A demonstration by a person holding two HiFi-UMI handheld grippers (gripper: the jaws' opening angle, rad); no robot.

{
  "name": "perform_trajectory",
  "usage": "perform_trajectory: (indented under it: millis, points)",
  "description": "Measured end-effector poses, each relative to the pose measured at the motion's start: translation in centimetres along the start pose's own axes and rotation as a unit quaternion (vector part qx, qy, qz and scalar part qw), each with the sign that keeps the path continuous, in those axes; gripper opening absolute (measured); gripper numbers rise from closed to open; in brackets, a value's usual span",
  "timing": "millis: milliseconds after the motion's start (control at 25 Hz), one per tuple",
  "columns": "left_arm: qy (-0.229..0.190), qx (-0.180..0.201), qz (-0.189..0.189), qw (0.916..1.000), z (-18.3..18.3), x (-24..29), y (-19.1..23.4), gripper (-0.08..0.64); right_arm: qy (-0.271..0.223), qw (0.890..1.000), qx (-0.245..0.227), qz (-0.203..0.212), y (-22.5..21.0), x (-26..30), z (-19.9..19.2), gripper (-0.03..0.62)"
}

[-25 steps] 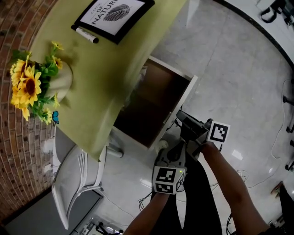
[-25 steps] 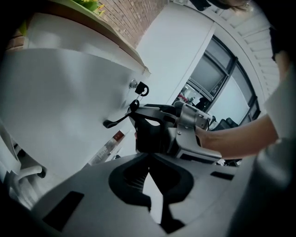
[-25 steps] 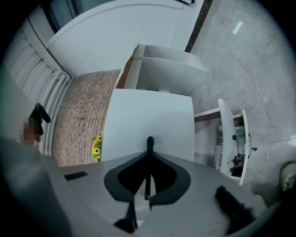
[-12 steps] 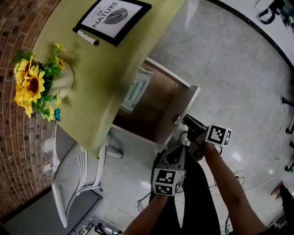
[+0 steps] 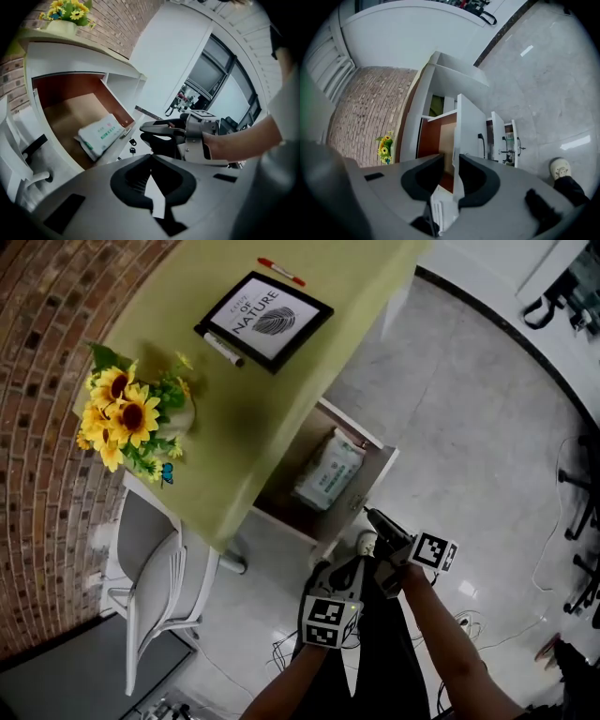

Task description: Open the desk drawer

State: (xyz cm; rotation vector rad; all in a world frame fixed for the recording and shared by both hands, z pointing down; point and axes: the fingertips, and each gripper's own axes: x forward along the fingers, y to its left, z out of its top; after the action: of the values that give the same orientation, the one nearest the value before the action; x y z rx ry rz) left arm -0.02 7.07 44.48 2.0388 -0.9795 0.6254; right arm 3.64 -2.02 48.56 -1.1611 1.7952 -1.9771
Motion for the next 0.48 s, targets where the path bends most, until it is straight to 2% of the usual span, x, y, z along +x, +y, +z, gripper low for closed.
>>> perform_trajectory:
  millis: [240, 480]
  points:
    - [-0.013, 0.018, 0.004, 0.9997, 3.3, -4.0, 0.1, 0.009, 0.009, 0.999, -0.024, -0.038, 3.9, -2.3, -1.0, 0.091]
    - [-0.038, 0.044, -0.005, 0.9983, 7.2, -8.4, -0.1, 0.009, 0.013, 0.998, -0.051, -0.021, 10.2, -4.3, -2.7, 0.08]
